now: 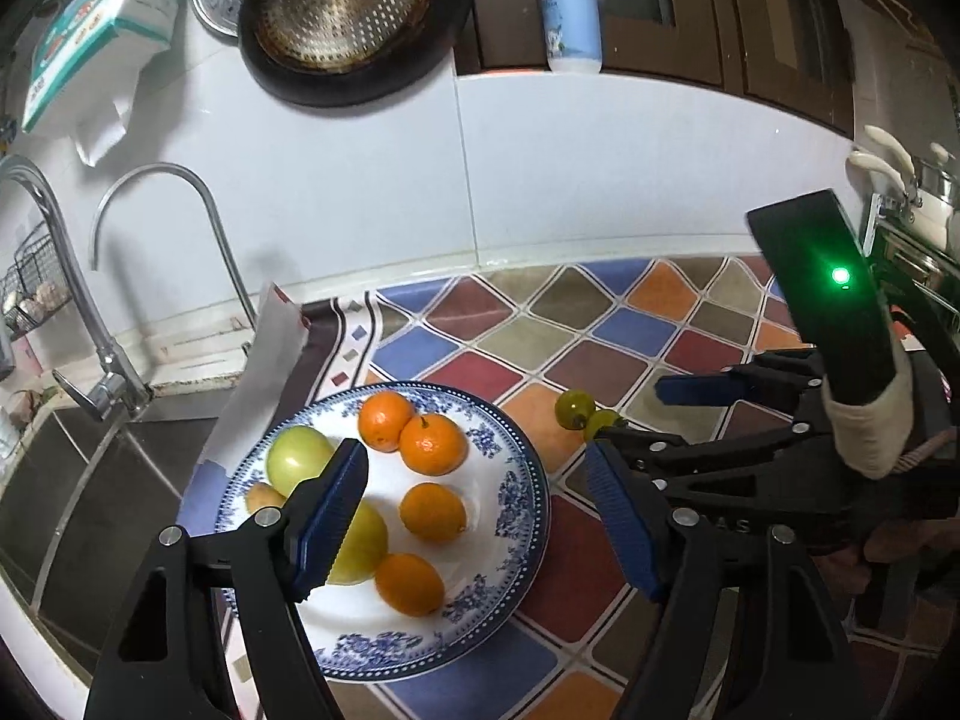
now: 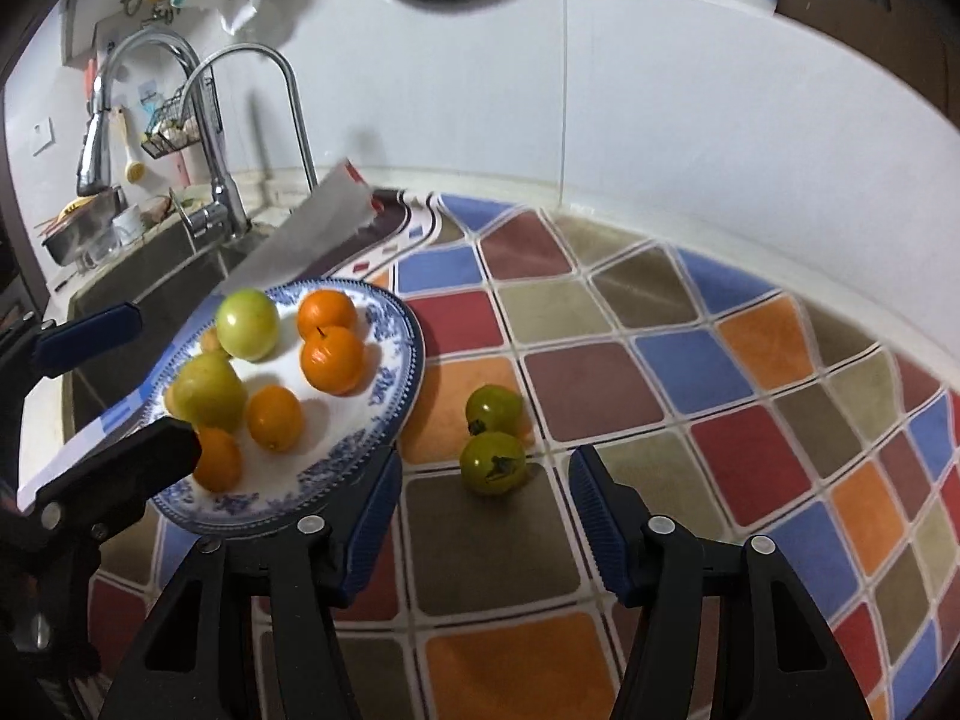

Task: Organize fruits
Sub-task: 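Grasp a small green fruit with the right tool while the left tool grasps the other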

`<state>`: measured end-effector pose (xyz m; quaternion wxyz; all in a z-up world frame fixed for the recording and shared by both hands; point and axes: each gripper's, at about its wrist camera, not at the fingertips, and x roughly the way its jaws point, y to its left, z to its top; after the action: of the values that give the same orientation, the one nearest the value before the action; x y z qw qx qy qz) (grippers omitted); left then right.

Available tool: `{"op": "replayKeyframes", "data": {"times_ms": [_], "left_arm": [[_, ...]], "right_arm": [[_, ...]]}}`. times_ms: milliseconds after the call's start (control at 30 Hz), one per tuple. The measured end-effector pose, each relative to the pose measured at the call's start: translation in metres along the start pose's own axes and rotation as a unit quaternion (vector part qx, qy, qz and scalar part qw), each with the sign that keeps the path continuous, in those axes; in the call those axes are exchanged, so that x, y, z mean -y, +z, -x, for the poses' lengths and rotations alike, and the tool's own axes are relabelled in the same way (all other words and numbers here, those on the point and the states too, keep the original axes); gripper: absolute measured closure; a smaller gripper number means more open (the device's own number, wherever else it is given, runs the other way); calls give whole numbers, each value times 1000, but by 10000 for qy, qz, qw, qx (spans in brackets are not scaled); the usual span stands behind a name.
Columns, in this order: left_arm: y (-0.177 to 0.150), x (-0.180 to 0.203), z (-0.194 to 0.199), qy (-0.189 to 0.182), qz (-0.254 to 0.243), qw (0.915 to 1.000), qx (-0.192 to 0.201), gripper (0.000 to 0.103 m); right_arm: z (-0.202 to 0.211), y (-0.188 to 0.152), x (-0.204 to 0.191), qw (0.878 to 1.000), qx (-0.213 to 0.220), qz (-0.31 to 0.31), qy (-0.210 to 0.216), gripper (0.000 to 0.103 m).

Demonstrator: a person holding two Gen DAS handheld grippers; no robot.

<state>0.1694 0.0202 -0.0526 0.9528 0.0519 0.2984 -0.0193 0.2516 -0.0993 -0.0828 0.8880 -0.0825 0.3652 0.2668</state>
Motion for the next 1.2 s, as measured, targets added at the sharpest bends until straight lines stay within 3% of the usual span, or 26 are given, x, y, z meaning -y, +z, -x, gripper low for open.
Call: {"op": "replayKeyframes", "data": {"times_ms": [267,500,833,1200], "left_arm": [[1,1,-24,-144,100,9996,-238,32],[2,2,-38,-256,114,9990,-356,32],[10,7,-51,-473,58,9980,-407,33],[24,26,-95,-797,102,9933,-836,50]], "right_arm": [[-26,2,11,9996,-254,-73,119,58],[-36,2,10,9989,-378,-84,265,72],[-21,-4,25,9988,-267,-393,106,72],[9,-4,67,9949,114,-913,-406,72]]}}
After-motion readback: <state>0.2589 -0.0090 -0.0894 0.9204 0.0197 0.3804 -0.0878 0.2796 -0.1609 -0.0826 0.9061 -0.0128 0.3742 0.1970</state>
